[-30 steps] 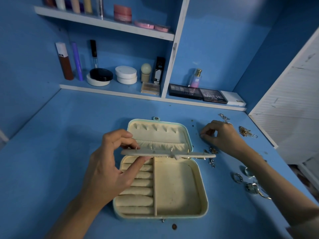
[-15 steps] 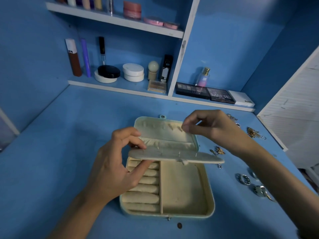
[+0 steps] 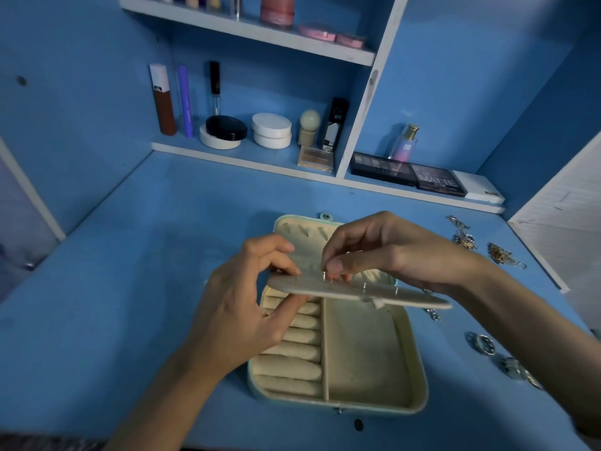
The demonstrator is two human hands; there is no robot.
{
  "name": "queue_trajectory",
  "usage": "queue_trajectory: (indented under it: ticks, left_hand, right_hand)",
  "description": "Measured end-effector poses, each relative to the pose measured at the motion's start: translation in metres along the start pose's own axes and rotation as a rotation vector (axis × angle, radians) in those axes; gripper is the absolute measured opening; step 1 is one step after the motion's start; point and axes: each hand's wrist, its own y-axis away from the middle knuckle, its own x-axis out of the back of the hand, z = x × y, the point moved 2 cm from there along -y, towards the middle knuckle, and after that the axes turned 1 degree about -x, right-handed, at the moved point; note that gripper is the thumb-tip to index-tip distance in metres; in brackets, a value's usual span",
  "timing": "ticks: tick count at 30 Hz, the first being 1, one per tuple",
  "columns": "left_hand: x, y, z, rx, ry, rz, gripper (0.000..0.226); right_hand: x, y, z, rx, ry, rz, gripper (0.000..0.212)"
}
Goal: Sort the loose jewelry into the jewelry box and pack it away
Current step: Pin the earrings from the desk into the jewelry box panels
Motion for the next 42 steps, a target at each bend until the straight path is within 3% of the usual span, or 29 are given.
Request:
queue_trajectory:
  ticks: [31, 42]
  left_hand:
    - [-0.002, 0.002, -0.005, 0.001, 0.030, -0.015, 0.043]
    - [-0.002, 0.002, -0.004, 0.001, 0.034, -0.009, 0.042]
  right_hand:
    - [-0.001, -0.014, -0.017, -0.075, 0.256, -0.211, 0.011]
    - [-0.006, -0.012, -0.029, -0.119, 0.434, -0.192, 0.017]
